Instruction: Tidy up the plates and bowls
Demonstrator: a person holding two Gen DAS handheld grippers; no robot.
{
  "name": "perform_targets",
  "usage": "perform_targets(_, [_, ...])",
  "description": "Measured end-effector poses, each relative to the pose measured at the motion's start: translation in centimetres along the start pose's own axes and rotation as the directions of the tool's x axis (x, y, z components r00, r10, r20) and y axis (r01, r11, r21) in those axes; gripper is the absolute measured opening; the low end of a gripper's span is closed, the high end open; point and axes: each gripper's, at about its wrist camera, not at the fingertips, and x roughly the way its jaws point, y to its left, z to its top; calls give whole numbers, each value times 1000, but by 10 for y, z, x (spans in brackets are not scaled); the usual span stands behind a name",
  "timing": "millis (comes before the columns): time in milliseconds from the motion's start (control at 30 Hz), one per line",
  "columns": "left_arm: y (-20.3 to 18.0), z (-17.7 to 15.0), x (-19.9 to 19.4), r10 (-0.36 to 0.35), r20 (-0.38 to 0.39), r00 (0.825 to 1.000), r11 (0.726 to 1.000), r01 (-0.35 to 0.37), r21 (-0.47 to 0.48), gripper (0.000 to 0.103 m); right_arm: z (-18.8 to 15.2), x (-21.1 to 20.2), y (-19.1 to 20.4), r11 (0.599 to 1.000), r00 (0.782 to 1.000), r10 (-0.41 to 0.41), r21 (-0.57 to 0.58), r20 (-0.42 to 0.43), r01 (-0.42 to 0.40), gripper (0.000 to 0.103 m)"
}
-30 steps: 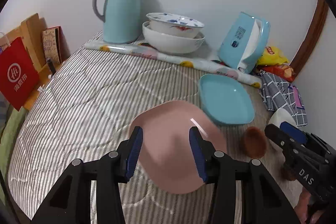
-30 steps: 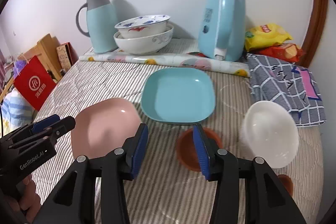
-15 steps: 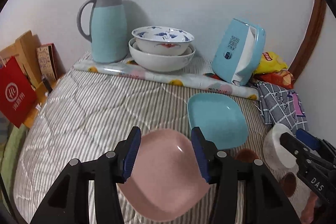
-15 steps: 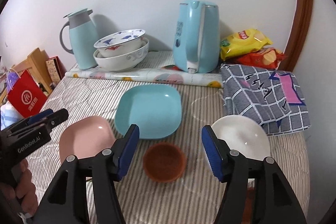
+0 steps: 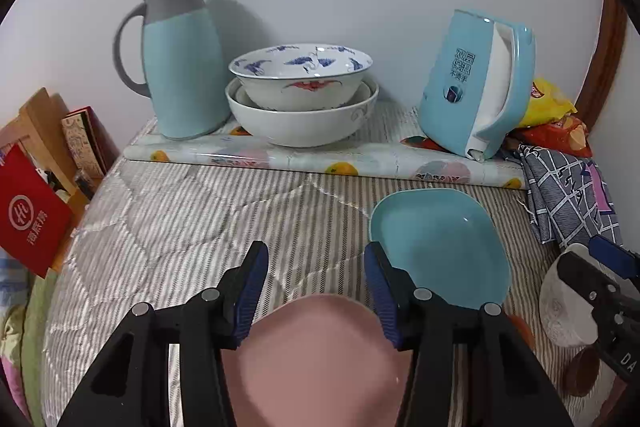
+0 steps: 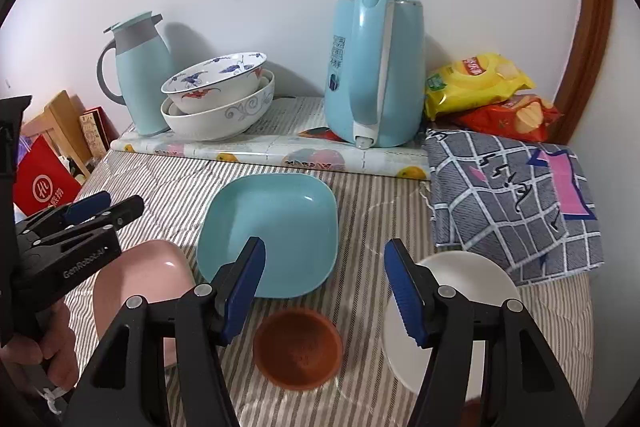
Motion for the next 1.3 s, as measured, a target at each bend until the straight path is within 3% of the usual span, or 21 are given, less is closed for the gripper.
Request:
perform_targets(167, [-6,3,14,11,-11,1000,1000,-11,19,48,5,19,-2,1000,1000,4,1,-20,-4,62])
perform_targets(300, [-9,7,28,-48,-60,997,999,49,14,48,9,31,-4,1000,999,9,17,-39,-9,62])
perform_targets(567, [-18,11,49,-44,-107,993,999,47,24,48,11,58,5,1000,997,1,-12,-75,-2,61])
perform_targets(733, [-20,14,63,-47,-126,991,998,51,26,48,12,75,11,999,995,-19,-41,-95,15,49])
perform_targets(1033, [-29,17,81,-58,-129,990,998,62,30,48,12,105,12,999,987,-41,-40,-156,35,38])
perform_targets(1167, [-34,17,90,-54,-155,986,997,61,47,47,14,114,11,998,984,-55,-42,-170,48,37])
perform_targets(1300, [-36,16,95,-79,-156,985,995,87,46,39,15,121,12,998,981,-62,-43,-183,55,37])
